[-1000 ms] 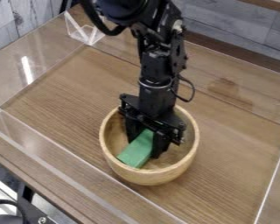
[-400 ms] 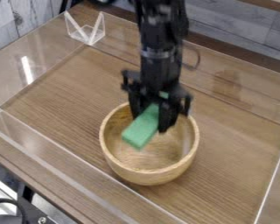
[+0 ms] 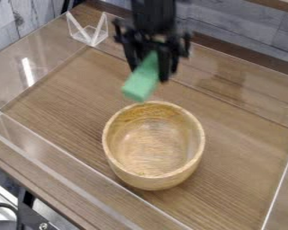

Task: Move green stick from inside the wooden bowl to the table next to it

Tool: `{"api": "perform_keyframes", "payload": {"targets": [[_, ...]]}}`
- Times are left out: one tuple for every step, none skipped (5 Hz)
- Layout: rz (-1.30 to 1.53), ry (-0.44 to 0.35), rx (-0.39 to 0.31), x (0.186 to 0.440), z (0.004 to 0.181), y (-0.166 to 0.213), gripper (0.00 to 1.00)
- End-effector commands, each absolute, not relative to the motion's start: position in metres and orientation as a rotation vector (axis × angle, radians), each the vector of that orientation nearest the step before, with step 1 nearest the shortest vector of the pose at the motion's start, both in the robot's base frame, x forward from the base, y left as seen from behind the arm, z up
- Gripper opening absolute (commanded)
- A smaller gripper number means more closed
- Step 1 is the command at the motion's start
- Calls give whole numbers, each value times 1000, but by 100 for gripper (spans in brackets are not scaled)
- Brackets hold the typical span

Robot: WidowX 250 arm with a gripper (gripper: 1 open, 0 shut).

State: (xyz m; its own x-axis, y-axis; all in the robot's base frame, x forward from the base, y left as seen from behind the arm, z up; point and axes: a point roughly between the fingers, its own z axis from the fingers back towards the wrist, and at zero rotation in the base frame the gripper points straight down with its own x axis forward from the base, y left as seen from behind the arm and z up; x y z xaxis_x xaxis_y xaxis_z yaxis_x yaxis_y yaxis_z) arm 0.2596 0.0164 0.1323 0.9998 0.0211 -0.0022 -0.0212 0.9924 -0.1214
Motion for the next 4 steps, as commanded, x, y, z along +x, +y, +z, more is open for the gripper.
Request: {"api": "perform_keyframes", "payload": {"targets": [[-77,-63,-120,250,138,-7,0],[-146,-60,-129,239,129,-33,0],[-100,-75,-107,245,128,5,0],[-154,-83,-115,242,124,-29,0]]}}
